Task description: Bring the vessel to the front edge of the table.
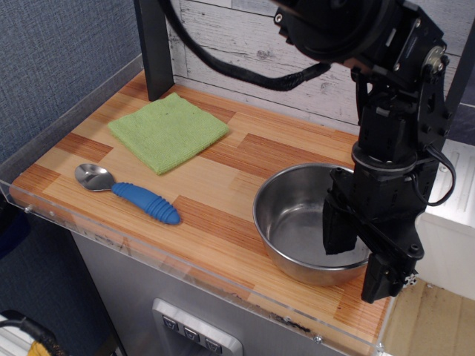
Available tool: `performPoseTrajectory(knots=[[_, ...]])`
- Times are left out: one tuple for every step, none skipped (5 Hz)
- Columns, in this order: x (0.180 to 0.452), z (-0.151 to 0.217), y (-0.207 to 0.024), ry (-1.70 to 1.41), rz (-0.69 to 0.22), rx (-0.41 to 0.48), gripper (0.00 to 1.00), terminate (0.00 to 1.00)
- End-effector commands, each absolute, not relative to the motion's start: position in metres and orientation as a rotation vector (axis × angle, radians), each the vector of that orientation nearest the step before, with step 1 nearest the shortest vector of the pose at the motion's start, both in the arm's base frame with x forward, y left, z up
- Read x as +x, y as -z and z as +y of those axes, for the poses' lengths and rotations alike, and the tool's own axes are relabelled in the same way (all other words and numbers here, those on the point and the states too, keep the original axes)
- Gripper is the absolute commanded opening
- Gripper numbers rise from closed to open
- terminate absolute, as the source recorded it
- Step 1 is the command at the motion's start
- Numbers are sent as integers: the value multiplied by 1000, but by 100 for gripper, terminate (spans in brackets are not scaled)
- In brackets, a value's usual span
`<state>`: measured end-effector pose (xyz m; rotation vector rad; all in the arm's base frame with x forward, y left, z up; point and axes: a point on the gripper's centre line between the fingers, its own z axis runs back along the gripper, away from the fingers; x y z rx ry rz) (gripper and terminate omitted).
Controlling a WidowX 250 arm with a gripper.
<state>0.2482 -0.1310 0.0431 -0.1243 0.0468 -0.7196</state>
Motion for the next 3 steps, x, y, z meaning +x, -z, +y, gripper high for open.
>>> performPoseTrajectory(knots=[[263,-137,-106,702,-121,-162,100,0],[262,-132,-129,677,-180,-158,100,0],[258,-124,-149,644,-235,-106,100,0]])
